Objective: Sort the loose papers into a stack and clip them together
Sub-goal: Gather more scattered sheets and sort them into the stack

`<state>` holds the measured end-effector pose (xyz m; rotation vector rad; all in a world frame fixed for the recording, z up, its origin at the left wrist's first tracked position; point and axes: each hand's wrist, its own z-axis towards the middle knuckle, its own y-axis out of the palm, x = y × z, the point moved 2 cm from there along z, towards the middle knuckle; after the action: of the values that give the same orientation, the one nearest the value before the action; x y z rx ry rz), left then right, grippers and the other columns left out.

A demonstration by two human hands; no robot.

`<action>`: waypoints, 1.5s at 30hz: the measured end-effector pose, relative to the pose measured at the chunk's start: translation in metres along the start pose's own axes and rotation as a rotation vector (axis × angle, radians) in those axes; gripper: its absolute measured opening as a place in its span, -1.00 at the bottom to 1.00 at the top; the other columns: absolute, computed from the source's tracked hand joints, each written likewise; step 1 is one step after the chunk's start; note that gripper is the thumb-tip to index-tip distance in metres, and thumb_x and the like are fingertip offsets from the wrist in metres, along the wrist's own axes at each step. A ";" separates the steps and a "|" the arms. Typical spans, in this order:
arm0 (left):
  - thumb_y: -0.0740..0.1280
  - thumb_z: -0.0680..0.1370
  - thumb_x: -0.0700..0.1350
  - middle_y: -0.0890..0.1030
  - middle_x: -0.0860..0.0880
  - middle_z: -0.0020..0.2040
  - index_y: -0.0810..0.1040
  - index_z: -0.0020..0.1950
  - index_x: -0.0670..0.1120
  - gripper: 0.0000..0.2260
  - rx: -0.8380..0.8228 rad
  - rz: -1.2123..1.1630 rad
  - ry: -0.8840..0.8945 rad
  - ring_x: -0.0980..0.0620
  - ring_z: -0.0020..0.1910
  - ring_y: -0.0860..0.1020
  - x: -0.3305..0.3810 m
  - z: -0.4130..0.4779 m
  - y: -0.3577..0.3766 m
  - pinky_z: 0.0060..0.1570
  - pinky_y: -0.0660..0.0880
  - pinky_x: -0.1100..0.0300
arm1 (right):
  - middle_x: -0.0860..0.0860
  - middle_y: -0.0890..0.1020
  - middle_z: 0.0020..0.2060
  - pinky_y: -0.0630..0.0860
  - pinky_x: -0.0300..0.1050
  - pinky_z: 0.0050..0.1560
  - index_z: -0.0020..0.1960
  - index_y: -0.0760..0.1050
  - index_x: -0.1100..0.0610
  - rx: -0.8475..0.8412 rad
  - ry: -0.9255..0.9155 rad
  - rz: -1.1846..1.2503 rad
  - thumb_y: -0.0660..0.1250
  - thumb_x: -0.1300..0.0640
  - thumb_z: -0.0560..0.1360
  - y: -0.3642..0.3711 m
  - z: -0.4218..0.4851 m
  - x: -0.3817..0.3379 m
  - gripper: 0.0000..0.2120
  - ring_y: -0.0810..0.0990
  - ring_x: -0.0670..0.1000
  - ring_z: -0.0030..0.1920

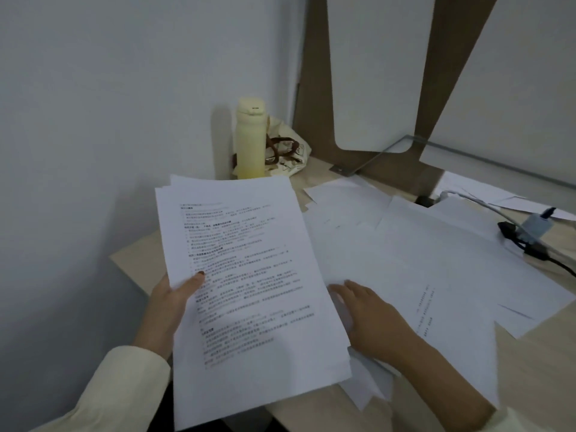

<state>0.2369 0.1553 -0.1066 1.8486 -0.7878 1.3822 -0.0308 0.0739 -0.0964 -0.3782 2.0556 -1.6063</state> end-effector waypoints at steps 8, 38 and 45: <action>0.28 0.53 -0.22 0.58 -0.08 0.17 0.45 0.32 -0.08 -0.65 -0.013 -0.032 -0.027 -0.14 0.15 0.53 -0.005 0.006 -0.011 0.19 0.42 -0.06 | 0.07 0.45 0.20 0.45 -0.16 -0.08 0.36 0.23 0.12 0.101 0.017 -0.138 0.17 0.03 0.53 0.008 0.006 -0.008 -0.57 0.47 0.05 0.16; 0.30 0.53 -0.12 0.60 -0.07 0.20 0.45 0.32 -0.01 -0.65 -0.356 -0.070 -0.073 -0.15 0.15 0.56 -0.001 -0.007 0.127 0.25 0.42 -0.17 | 0.09 0.46 -0.19 0.33 -0.22 -0.21 -0.02 0.45 0.20 1.464 0.463 0.656 0.12 0.21 0.56 -0.164 -0.120 0.114 -0.86 0.36 -0.12 -0.27; 0.30 0.52 -0.14 0.62 -0.06 0.12 0.49 0.28 -0.07 -0.68 -0.294 -0.119 -0.054 -0.12 0.10 0.57 0.014 0.001 0.114 0.11 0.45 0.00 | 0.20 0.56 -0.25 0.24 -0.16 -0.33 0.21 0.49 0.20 1.330 0.317 0.068 0.13 0.25 0.57 -0.161 -0.105 0.098 -0.73 0.45 0.14 -0.32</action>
<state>0.1503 0.0875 -0.0743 1.6787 -0.8449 1.0825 -0.1837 0.0681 0.0563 0.4388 0.7412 -2.6274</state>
